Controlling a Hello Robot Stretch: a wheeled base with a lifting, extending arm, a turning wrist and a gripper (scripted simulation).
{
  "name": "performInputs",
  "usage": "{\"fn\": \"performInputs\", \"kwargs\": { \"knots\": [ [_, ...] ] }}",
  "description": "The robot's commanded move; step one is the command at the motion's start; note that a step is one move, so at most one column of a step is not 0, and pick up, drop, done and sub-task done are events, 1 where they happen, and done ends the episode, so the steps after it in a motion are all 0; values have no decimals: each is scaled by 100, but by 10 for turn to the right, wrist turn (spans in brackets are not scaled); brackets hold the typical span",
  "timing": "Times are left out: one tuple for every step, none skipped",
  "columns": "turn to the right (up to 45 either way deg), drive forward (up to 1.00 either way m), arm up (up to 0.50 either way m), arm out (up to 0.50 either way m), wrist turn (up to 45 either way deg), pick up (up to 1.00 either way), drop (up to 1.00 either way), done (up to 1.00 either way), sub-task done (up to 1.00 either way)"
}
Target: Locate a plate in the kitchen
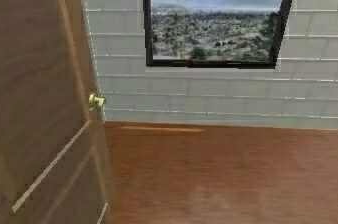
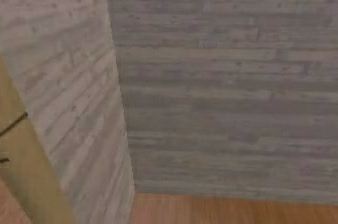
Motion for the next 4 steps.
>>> {"fn": "performInputs", "kwargs": {
  "knots": [
    [-120, 0, 0, 0, 0, 0, 0, 0, 0],
    [0, 45, 0, 0, 0, 0, 0, 0, 0],
    [360, 0, 0, 0, 0, 0, 0, 0, 0],
    [0, 10, 0, 0, 0, 0, 0, 0, 0]
  ]
}}
